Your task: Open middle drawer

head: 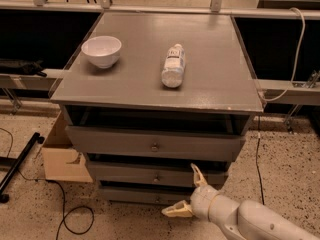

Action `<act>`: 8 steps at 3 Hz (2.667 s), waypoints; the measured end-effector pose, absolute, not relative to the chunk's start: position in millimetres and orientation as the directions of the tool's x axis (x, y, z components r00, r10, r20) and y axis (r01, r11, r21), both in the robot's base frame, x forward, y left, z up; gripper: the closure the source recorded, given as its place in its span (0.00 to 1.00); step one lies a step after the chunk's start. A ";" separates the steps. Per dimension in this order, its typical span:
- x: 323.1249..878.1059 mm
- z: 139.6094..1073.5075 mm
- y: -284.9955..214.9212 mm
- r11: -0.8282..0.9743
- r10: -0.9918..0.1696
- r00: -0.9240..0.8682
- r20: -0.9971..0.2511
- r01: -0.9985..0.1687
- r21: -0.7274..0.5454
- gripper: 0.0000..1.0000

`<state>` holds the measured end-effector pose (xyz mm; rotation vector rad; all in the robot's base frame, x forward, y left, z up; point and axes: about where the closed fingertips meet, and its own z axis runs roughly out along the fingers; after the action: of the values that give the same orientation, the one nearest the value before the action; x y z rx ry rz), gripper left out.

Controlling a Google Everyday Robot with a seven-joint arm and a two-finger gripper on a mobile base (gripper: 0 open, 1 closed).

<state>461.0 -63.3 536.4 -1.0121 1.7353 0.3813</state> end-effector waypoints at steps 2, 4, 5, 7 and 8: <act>479.0 541.9 -79.4 0.511 -0.631 0.063 -0.773 -0.716 -0.475 0.00; 494.3 505.7 -139.9 0.649 -0.706 -0.211 -0.676 -0.575 -0.498 0.00; 497.0 505.7 -146.9 0.653 -0.712 -0.224 -0.665 -0.558 -0.511 0.00; 499.2 503.3 -117.9 0.616 -0.721 -0.171 -0.671 -0.602 -0.508 0.00; 498.4 504.5 -128.5 0.570 -0.746 -0.128 -0.653 -0.631 -0.527 0.00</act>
Offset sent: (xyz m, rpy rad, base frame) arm 0.0362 -0.0410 0.0088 -0.3957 -0.2736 -0.0688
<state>498.4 -128.5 504.5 -1.1252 1.8311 -0.1490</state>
